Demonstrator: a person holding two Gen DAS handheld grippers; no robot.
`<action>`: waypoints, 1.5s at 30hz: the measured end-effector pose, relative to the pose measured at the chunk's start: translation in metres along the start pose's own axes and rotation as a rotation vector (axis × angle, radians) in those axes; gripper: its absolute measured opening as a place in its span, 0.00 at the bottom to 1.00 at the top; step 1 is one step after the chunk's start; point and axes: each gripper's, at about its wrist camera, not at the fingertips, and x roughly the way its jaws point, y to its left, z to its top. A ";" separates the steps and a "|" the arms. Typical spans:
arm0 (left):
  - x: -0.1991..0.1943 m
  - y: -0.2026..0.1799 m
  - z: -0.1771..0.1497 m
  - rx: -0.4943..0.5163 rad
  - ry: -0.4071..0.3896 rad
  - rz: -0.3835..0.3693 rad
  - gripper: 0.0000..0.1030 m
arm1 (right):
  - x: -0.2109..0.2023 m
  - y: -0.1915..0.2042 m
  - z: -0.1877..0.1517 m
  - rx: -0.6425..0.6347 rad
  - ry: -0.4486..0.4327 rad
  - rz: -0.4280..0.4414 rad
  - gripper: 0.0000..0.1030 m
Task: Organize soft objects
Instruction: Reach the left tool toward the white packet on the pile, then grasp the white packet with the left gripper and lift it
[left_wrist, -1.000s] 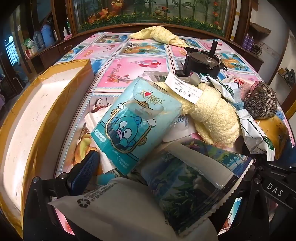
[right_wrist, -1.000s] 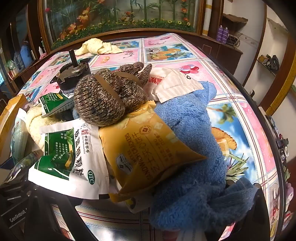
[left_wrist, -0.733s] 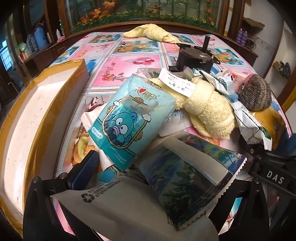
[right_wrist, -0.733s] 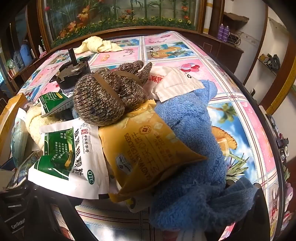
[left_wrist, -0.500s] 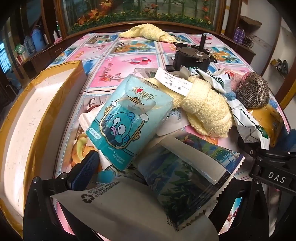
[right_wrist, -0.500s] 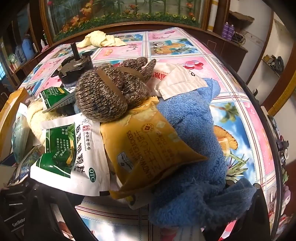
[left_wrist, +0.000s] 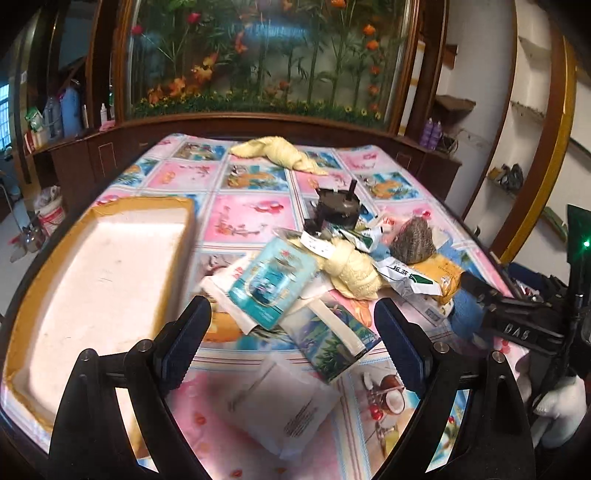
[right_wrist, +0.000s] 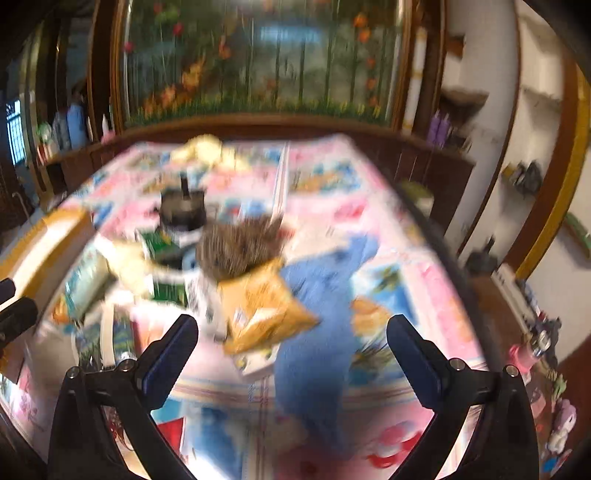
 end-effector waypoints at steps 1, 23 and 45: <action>-0.004 0.007 0.001 -0.009 0.005 -0.005 0.88 | -0.005 -0.004 0.001 0.006 -0.036 0.009 0.99; -0.013 0.028 -0.055 0.104 0.198 -0.094 0.88 | 0.039 0.129 0.005 -0.162 0.337 0.444 0.94; 0.050 0.002 -0.055 0.484 0.309 -0.096 0.88 | 0.046 0.086 -0.017 -0.101 0.448 0.413 0.59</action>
